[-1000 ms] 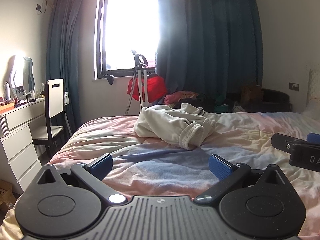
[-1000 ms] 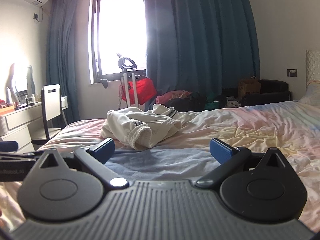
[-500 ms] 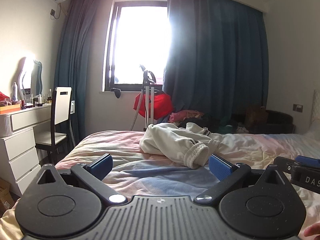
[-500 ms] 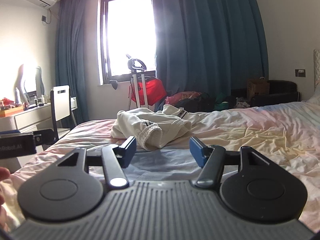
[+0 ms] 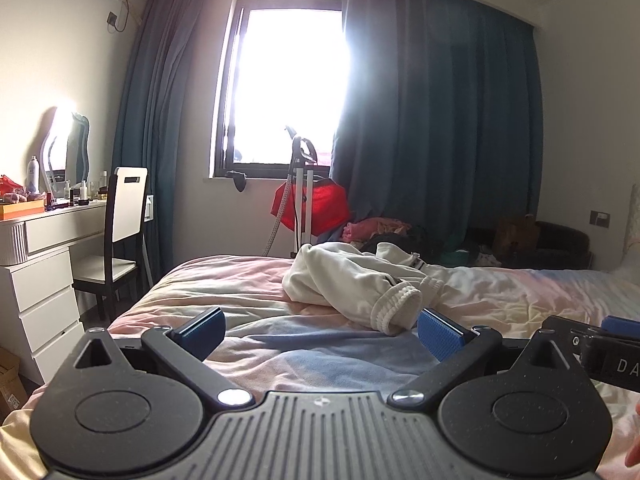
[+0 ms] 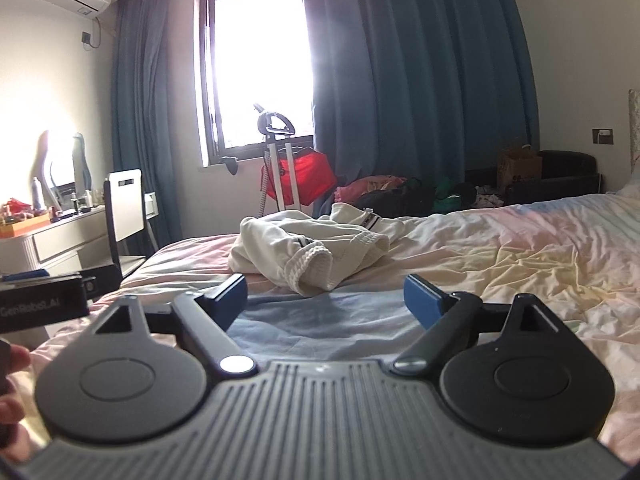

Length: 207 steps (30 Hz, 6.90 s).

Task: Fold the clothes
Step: 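Approach the crumpled cream jacket on the bed with both grippers open, then grasp the ribbed cuff with the left gripper while the right gripper approaches the jacket, then grasp the jacket hem with the right gripper while the left gripper holds the cuff, then lift the jacket with both grippers and stretch it out between them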

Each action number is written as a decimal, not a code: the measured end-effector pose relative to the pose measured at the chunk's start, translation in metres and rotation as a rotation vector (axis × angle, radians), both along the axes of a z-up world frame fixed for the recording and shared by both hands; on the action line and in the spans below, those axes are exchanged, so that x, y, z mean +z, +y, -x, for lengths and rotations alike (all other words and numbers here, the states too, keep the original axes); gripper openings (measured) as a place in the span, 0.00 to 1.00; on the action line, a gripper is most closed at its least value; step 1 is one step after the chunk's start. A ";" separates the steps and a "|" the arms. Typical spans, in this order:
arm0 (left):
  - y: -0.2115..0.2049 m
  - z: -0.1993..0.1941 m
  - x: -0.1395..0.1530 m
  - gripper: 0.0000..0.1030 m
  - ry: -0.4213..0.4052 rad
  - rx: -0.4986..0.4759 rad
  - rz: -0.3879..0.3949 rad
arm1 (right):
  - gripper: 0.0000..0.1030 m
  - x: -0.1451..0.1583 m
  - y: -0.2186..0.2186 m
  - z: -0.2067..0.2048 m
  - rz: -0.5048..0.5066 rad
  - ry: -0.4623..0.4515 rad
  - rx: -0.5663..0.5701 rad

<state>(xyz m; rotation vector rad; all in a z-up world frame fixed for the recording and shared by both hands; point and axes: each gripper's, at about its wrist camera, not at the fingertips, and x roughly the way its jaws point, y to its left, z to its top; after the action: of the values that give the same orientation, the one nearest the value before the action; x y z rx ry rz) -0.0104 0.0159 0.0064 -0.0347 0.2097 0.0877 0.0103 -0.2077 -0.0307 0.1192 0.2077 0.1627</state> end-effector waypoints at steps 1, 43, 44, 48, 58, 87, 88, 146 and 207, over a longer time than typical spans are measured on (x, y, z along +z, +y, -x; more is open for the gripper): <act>-0.001 -0.001 -0.001 1.00 0.001 0.000 -0.003 | 0.84 0.000 -0.001 -0.001 0.001 0.006 0.000; -0.094 -0.390 -0.111 0.85 0.049 -0.118 -0.382 | 0.82 -0.063 -0.072 -0.195 -0.189 0.332 -0.103; -0.098 -0.388 -0.109 0.77 -0.004 -0.119 -0.381 | 0.82 -0.067 -0.074 -0.199 -0.214 0.338 -0.099; -0.119 -0.380 -0.097 0.29 -0.136 -0.099 -0.408 | 0.78 -0.081 -0.079 -0.213 -0.264 0.356 -0.106; -0.057 -0.266 -0.008 0.10 -0.212 -0.020 -0.170 | 0.74 -0.046 -0.071 -0.159 -0.170 0.215 -0.082; 0.181 -0.114 -0.029 0.14 0.226 0.079 0.088 | 0.66 -0.086 0.056 -0.135 0.104 0.406 0.245; 0.182 -0.117 -0.032 0.14 0.239 0.079 0.086 | 0.66 -0.090 0.060 -0.138 0.114 0.415 0.254; 0.214 -0.130 -0.055 0.78 0.522 0.102 0.544 | 0.74 -0.035 -0.002 -0.122 -0.252 0.424 0.279; 0.292 -0.202 0.062 0.99 0.290 0.150 0.143 | 0.88 0.034 0.246 -0.133 -0.131 0.349 0.559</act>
<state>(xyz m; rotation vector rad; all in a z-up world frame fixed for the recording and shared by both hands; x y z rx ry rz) 0.1914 0.3083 0.0687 -0.1807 0.5030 0.2274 0.1433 0.0379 0.0030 0.2181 0.5773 0.7155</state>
